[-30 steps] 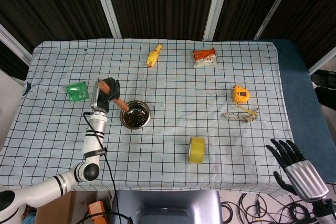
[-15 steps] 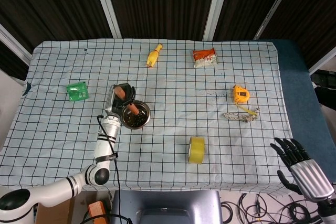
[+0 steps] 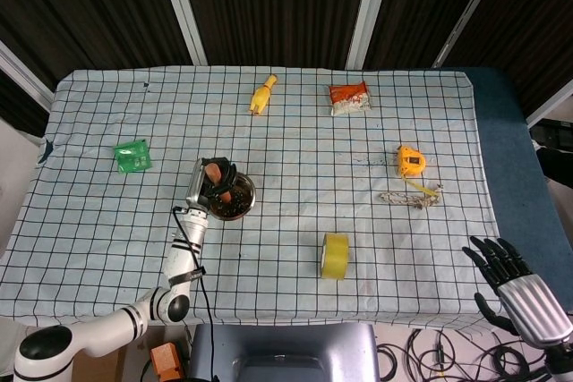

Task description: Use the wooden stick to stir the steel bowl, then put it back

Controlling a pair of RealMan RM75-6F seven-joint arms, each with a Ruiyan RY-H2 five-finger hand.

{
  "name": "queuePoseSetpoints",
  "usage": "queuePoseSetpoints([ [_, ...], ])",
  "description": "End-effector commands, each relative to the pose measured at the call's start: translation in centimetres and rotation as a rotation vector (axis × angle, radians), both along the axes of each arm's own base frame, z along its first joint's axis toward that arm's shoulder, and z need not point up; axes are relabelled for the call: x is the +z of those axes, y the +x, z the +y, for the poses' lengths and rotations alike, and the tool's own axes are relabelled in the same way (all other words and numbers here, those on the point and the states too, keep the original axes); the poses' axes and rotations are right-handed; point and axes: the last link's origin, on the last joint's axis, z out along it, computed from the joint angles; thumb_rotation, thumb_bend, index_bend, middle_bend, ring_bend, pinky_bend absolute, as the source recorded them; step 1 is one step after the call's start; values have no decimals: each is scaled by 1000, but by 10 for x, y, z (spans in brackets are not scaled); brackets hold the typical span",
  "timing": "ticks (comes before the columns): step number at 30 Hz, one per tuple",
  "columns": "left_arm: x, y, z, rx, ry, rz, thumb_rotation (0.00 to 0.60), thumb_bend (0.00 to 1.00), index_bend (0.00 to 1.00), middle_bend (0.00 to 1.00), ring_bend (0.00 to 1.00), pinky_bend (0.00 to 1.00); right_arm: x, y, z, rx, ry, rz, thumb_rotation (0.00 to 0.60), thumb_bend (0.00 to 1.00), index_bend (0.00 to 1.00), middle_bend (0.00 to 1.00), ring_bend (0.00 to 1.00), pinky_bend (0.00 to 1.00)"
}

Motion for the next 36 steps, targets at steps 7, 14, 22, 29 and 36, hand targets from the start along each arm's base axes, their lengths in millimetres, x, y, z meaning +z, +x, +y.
queuePoseSetpoints([
  [7, 28, 13, 5, -17, 78, -84, 600, 999, 972, 1000, 1000, 1000, -1, 0, -1, -3, 8, 0, 600, 428, 0, 0, 0, 35],
  [14, 31, 21, -1, -32, 60, -72, 600, 999, 971, 1000, 1000, 1000, 2, 1, 0, 4, 7, -9, 600, 428, 0, 0, 0, 35],
  [22, 7, 6, -6, -1, 2, -11, 600, 998, 971, 1000, 1000, 1000, 2, 1, 2, 11, 9, -14, 600, 429, 0, 0, 0, 35],
  [29, -1, 3, -7, -9, -6, 7, 600, 999, 971, 1000, 1000, 1000, 2, 0, 1, 9, 8, -11, 600, 428, 0, 0, 0, 35],
  [36, 34, 14, -9, -78, 76, -50, 600, 998, 971, 1000, 1000, 1000, 2, 2, 2, 20, 5, -19, 600, 428, 0, 0, 0, 35],
])
